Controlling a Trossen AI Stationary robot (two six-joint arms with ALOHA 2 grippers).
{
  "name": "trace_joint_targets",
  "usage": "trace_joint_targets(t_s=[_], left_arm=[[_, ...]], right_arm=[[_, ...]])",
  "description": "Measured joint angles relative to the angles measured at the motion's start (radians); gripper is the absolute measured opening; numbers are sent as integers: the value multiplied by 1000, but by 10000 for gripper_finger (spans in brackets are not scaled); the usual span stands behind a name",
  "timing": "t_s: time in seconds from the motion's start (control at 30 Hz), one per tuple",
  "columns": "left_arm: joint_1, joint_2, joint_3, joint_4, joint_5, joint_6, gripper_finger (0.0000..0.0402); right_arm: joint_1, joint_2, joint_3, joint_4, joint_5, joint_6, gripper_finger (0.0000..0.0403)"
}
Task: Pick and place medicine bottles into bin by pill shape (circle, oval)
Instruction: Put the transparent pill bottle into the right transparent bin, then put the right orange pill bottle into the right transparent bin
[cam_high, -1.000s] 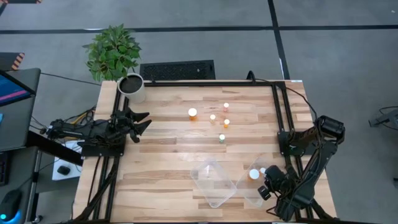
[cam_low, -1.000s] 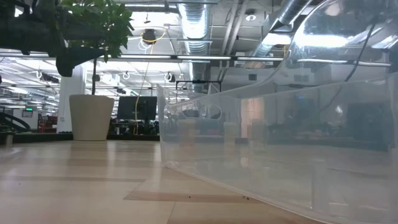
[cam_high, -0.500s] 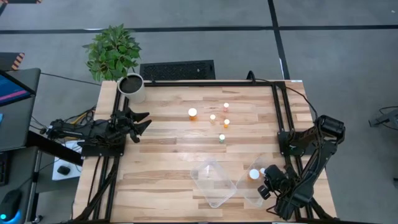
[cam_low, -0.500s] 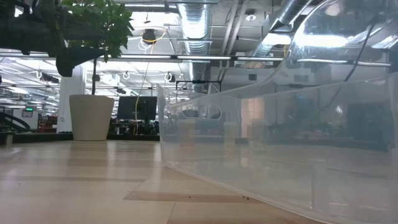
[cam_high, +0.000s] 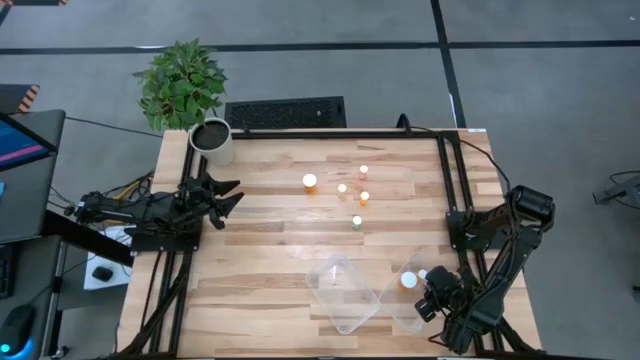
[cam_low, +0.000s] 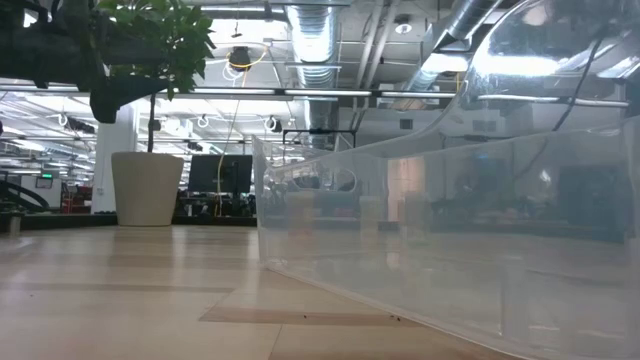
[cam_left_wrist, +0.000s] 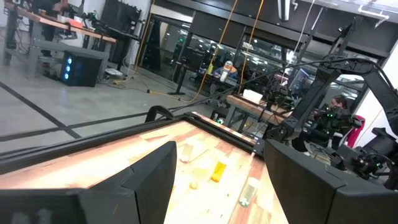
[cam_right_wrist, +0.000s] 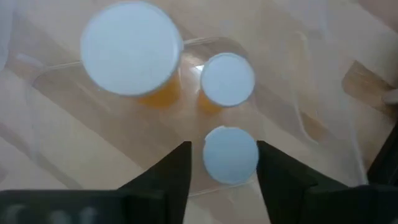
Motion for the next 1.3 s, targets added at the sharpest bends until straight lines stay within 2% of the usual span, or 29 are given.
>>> trace_joint_targets(t_s=[0.2, 0.47, 0.53, 0.63, 0.77, 0.9, 1.03, 1.17, 1.3], left_arm=[[0, 0, 0, 0, 0, 3, 235], [0, 0, 0, 0, 0, 5, 235], [0, 0, 0, 0, 1, 5, 235], [0, 0, 0, 0, 1, 5, 235], [0, 0, 0, 0, 1, 5, 235], [0, 0, 0, 1, 7, 5, 235], [0, 0, 0, 1, 7, 4, 235], [0, 0, 0, 1, 7, 4, 235], [0, 0, 0, 0, 7, 3, 235]], right_arm=[[0, 0, 38, -44, 7, -1, 245], [-4, -1, 156, -246, 27, -18, 250], [-13, -14, 206, -329, 78, -41, 250], [-51, -55, 270, -403, 215, -105, 250], [-169, -160, 295, -386, 383, -316, 250], [-364, -226, 296, -341, 396, -649, 250], [-584, -271, 296, -160, 391, -1058, 250], [-775, -275, 296, 134, 299, -1502, 250], [-939, -246, 297, 438, 57, -1874, 250]])
